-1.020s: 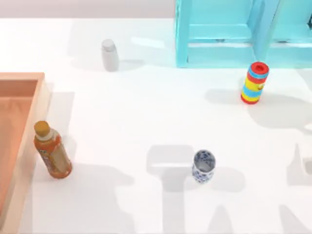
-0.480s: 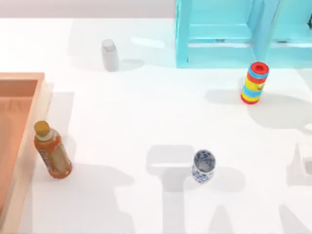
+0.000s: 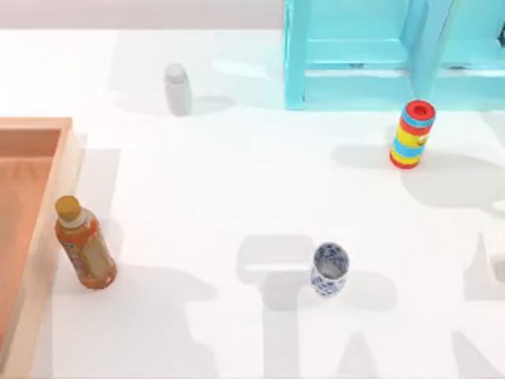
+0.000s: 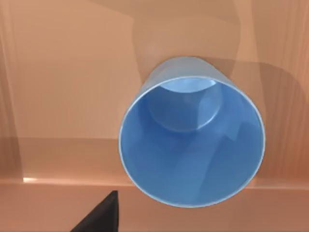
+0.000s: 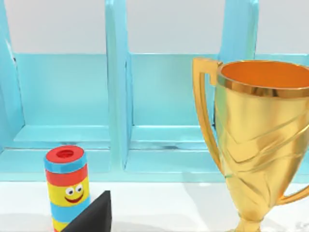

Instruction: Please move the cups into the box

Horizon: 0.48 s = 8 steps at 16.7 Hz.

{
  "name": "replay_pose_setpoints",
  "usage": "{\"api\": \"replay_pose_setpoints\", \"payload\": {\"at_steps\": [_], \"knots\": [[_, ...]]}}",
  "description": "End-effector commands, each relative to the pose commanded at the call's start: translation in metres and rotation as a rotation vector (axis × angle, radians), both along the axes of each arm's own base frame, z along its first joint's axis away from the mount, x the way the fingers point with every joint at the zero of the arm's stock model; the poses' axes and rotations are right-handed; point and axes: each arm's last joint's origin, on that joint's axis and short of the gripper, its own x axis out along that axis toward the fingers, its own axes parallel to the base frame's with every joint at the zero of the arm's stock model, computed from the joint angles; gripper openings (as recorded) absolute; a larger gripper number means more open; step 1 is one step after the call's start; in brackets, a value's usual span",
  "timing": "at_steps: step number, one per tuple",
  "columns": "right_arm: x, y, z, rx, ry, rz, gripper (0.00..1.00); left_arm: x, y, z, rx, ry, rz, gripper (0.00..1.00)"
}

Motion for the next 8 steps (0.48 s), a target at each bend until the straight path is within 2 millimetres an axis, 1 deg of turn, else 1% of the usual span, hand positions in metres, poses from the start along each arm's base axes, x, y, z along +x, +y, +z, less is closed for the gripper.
{"api": "replay_pose_setpoints", "payload": {"at_steps": [2, 4, 6, 8], "knots": [[0.000, 0.000, 0.000, 0.000, 0.000, 0.000, 1.00, 0.000, 0.000, 0.001, 0.000, 0.001, -0.001, 1.00], [0.000, 0.000, 0.000, 0.000, 0.000, 0.000, 1.00, 0.003, 0.001, 0.008, -0.002, 0.009, -0.002, 1.00], [0.000, 0.000, 0.000, 0.000, 0.000, 0.000, 1.00, 0.005, 0.002, 0.028, -0.003, 0.011, -0.001, 1.00], [0.000, 0.000, 0.000, 0.000, 0.000, 0.000, 1.00, 0.006, 0.002, 0.056, -0.002, 0.011, -0.002, 1.00]]}}
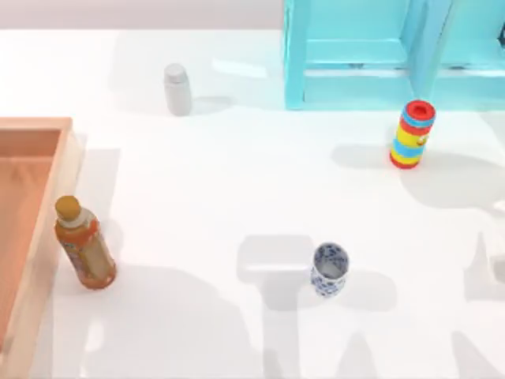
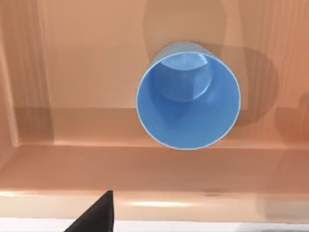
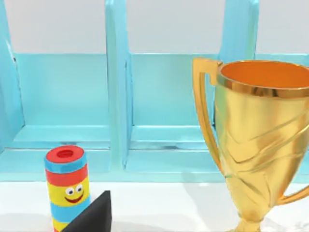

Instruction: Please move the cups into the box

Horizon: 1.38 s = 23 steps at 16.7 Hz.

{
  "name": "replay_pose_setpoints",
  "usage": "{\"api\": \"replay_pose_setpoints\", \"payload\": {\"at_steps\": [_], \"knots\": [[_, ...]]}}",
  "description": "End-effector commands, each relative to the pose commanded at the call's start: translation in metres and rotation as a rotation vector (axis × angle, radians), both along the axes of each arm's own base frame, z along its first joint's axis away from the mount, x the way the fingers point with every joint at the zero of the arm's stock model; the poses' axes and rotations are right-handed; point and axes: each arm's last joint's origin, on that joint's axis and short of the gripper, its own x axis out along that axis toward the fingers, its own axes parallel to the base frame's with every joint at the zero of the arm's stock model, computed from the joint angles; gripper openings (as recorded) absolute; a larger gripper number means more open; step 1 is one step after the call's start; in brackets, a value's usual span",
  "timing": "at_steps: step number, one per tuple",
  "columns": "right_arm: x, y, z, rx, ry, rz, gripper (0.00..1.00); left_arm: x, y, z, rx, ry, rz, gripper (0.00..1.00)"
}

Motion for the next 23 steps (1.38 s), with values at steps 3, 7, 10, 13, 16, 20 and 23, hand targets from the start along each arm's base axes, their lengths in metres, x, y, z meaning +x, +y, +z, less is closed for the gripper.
{"api": "replay_pose_setpoints", "payload": {"at_steps": [3, 7, 10, 13, 16, 20, 23], "knots": [[0.000, 0.000, 0.000, 0.000, 0.000, 0.000, 1.00, -0.003, -0.001, 0.033, 0.001, -0.002, 0.000, 1.00], [0.000, 0.000, 0.000, 0.000, 0.000, 0.000, 1.00, -0.006, -0.002, 0.044, 0.003, -0.012, 0.001, 1.00], [0.000, 0.000, 0.000, 0.000, 0.000, 0.000, 1.00, -0.006, -0.002, 0.043, 0.002, -0.010, 0.004, 1.00], [0.000, 0.000, 0.000, 0.000, 0.000, 0.000, 1.00, 0.013, -0.012, 0.046, -0.003, -0.001, 0.004, 1.00], [0.000, 0.000, 0.000, 0.000, 0.000, 0.000, 1.00, 0.057, -0.048, 0.048, -0.010, 0.012, 0.004, 1.00], [0.000, 0.000, 0.000, 0.000, 0.000, 0.000, 1.00, 0.115, -0.157, 0.036, -0.006, 0.036, -0.004, 1.00], [0.000, 0.000, 0.000, 0.000, 0.000, 0.000, 1.00, 0.120, -0.271, 0.012, 0.005, 0.045, -0.005, 1.00]]}}
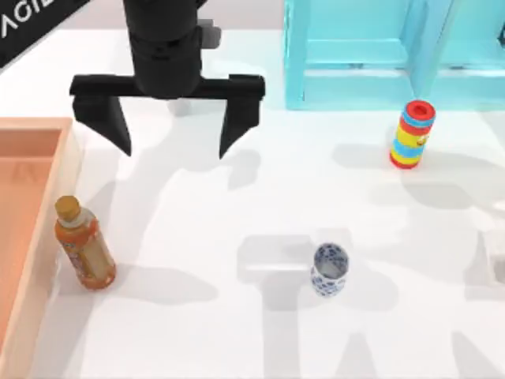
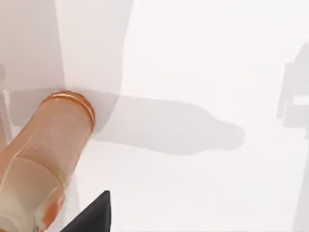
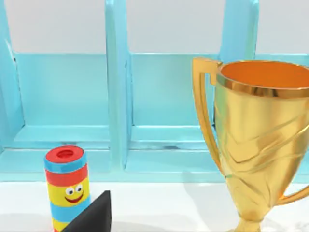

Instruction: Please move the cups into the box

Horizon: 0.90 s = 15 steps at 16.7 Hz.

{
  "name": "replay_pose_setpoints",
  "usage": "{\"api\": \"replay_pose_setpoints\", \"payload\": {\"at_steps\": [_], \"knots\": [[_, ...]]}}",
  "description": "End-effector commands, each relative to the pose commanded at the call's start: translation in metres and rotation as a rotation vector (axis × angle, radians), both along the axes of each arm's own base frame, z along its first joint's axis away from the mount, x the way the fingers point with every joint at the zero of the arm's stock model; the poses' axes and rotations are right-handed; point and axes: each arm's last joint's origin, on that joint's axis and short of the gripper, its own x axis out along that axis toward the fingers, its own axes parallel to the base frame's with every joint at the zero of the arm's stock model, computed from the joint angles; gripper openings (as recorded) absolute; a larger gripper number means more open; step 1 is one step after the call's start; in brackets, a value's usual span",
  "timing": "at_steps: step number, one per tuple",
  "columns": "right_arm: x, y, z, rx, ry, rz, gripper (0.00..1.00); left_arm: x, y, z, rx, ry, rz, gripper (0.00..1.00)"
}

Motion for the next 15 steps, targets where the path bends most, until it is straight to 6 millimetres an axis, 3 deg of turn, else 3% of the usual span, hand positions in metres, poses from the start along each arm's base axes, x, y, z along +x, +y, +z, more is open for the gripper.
{"api": "replay_pose_setpoints", "payload": {"at_steps": [3, 6, 8, 15], "knots": [[0.000, 0.000, 0.000, 0.000, 0.000, 0.000, 1.00, -0.028, -0.099, -0.023, -0.004, -0.014, 0.003, 1.00], [0.000, 0.000, 0.000, 0.000, 0.000, 0.000, 1.00, -0.059, -0.158, -0.039, -0.025, -0.034, 0.006, 1.00], [0.000, 0.000, 0.000, 0.000, 0.000, 0.000, 1.00, -0.069, -0.175, -0.044, -0.037, -0.042, 0.007, 1.00], [0.000, 0.000, 0.000, 0.000, 0.000, 0.000, 1.00, -0.069, -0.176, -0.047, -0.038, -0.044, 0.008, 1.00]]}}
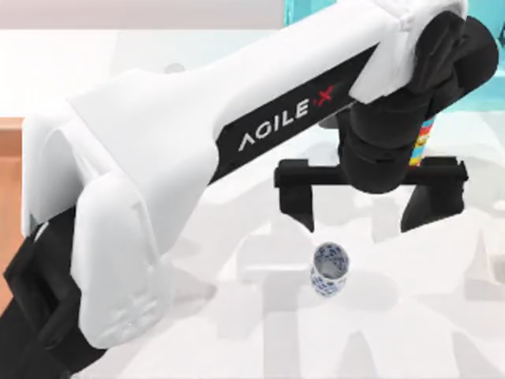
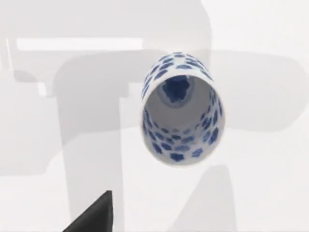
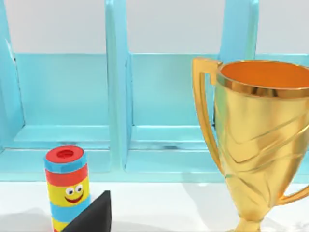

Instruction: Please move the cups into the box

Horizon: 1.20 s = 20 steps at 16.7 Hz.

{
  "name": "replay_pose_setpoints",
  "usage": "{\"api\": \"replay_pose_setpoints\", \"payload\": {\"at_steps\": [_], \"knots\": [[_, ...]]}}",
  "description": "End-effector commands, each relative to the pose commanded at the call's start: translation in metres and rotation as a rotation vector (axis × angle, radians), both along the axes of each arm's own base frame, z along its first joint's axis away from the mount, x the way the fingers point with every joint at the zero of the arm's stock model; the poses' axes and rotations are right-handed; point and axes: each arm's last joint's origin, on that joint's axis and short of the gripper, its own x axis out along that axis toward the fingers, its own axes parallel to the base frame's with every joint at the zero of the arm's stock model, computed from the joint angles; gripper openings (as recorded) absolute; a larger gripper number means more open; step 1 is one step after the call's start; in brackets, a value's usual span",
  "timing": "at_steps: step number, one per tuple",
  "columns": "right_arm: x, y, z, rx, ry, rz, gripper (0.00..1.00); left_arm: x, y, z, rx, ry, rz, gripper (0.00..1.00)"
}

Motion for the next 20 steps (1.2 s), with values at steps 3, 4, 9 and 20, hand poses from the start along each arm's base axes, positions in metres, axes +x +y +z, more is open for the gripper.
{"api": "replay_pose_setpoints", "payload": {"at_steps": [3, 4, 9, 20], "knots": [[0.000, 0.000, 0.000, 0.000, 0.000, 0.000, 1.00, 0.002, -0.003, -0.023, -0.003, -0.002, -0.001, 1.00], [0.000, 0.000, 0.000, 0.000, 0.000, 0.000, 1.00, 0.003, -0.003, -0.035, -0.001, -0.001, -0.001, 1.00], [0.000, 0.000, 0.000, 0.000, 0.000, 0.000, 1.00, 0.000, -0.001, -0.090, 0.000, 0.000, -0.001, 1.00], [0.000, 0.000, 0.000, 0.000, 0.000, 0.000, 1.00, -0.001, -0.001, -0.097, 0.001, 0.001, -0.001, 0.55]]}}
